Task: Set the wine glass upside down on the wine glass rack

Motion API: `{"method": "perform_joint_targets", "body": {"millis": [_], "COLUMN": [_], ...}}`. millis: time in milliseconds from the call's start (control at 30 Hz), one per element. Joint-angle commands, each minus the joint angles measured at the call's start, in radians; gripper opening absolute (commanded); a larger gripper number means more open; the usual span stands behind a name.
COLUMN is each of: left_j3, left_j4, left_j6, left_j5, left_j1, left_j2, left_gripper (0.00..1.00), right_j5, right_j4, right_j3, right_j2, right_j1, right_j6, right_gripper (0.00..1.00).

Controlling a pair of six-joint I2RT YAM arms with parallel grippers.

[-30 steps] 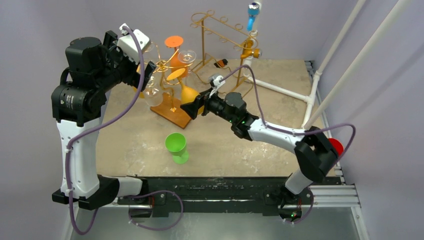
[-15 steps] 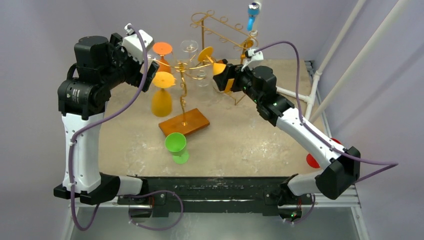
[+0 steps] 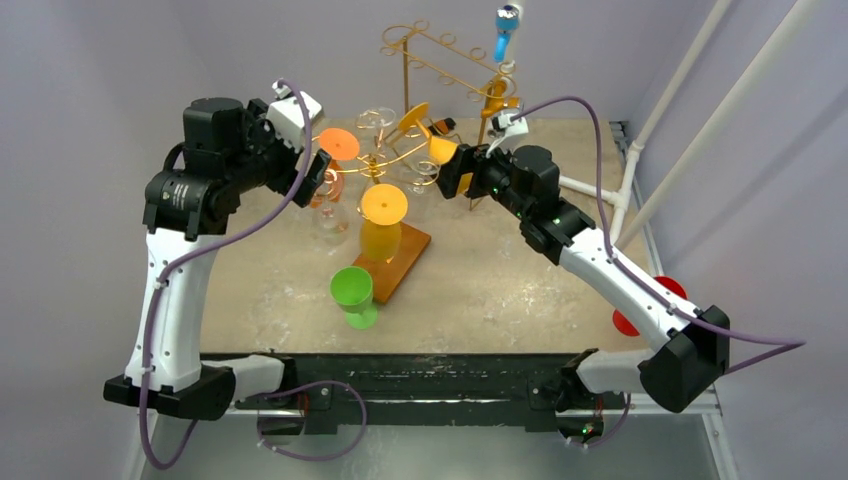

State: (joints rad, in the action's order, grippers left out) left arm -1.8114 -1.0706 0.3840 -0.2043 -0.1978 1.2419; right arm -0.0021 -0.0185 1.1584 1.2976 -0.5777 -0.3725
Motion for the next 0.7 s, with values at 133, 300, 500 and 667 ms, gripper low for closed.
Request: {"method": "perform_joint_targets", "body": {"millis": [133, 300, 500, 667], "left_j3": [-0.049, -0.013, 0.073, 0.098], "left_j4": [0.068, 0.063, 0.070, 0.079], "left_j6": [-0.051, -0.023, 0.016, 0.034], "left_j5": [-0.084, -0.113, -0.121, -0.087], "left_j1": [0.000, 0.000, 0.000, 0.000], "left_j2": [0.044, 0.019, -0.023, -0.027], "left_gripper": [1.00, 1.00, 1.00, 1.00], "right_j5": [0.040, 0.008, 0.005, -0.025], "right_j4": [-0.027, -0.053, -0.089, -0.113], "right_j3": [-0.003, -0.041, -0.091, -0.111], "right_j2": [-0.010, -0.024, -0.036, -0.035], "right_j1": [0.014, 0.015, 0.015, 0.014], "right_j6": [0.028, 0.025, 0.018, 0.018], "right_gripper": [0.87, 0.88, 0.94, 0.97]}}
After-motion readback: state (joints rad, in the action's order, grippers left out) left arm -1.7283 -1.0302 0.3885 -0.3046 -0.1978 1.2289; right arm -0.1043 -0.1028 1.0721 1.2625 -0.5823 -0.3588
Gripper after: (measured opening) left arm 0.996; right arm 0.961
